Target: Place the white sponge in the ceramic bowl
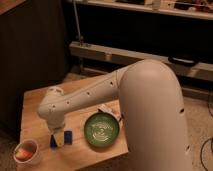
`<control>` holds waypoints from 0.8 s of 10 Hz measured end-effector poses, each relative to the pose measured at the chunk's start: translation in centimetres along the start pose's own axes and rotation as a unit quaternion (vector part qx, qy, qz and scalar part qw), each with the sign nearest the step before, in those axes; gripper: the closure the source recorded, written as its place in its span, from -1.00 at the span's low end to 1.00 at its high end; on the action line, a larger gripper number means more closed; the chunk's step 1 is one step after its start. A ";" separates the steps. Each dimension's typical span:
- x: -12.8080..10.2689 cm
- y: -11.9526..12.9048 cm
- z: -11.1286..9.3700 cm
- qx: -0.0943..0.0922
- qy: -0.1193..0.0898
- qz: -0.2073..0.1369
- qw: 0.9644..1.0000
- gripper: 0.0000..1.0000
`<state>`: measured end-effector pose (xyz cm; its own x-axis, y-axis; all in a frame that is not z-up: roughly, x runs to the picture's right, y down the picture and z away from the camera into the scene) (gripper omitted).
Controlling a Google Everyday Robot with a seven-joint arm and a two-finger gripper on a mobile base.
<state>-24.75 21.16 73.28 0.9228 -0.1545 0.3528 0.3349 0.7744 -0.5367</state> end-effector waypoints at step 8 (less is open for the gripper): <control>1.0 1.4 5.6 -0.011 -0.011 0.003 1.000 -0.60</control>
<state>-24.45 25.57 77.17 0.9204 -0.1371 0.3662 0.3343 0.7617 -0.5550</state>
